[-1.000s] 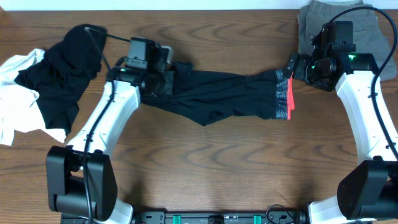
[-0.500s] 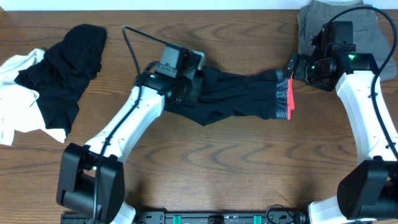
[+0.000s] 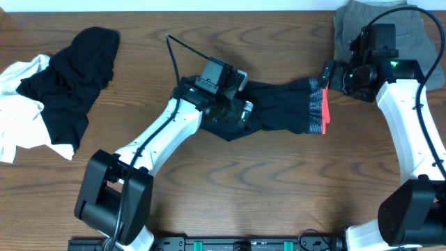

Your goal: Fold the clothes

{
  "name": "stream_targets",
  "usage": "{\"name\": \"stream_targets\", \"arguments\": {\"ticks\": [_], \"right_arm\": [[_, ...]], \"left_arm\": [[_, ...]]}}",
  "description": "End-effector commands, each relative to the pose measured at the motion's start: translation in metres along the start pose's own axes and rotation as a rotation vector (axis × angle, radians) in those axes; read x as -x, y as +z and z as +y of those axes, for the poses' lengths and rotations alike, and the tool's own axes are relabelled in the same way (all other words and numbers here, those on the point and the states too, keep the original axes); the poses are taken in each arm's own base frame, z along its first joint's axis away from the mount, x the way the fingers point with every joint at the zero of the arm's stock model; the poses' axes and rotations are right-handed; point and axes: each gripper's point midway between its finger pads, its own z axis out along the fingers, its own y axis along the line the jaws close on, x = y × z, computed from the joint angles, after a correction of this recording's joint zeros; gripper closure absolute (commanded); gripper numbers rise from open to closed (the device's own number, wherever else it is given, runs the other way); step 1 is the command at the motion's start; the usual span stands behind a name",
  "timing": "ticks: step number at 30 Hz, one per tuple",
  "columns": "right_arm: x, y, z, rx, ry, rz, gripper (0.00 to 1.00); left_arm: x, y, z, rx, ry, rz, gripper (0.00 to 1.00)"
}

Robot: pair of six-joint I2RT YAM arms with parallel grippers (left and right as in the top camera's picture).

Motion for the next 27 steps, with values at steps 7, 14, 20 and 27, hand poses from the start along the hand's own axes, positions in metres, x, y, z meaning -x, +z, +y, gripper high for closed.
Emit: {"name": "stream_targets", "arguments": {"ticks": [7, 14, 20, 27], "right_arm": [[0.000, -0.001, -0.006, 0.005, -0.063, 0.016, 0.03], [-0.009, 0.036, -0.013, 0.043, -0.109, 0.114, 0.04], [-0.024, 0.075, -0.032, 0.033, -0.081, 0.222, 0.12], [-0.030, 0.095, -0.031, 0.089, -0.072, 0.260, 0.17]], "left_arm": [[0.036, -0.047, 0.061, 0.057, -0.272, -0.162, 0.02], [0.028, -0.078, 0.127, 0.133, -0.472, -0.205, 0.02], [0.014, -0.084, 0.146, 0.163, -0.517, -0.177, 0.02], [0.006, -0.085, 0.162, 0.252, -0.521, -0.169, 0.02]]}}
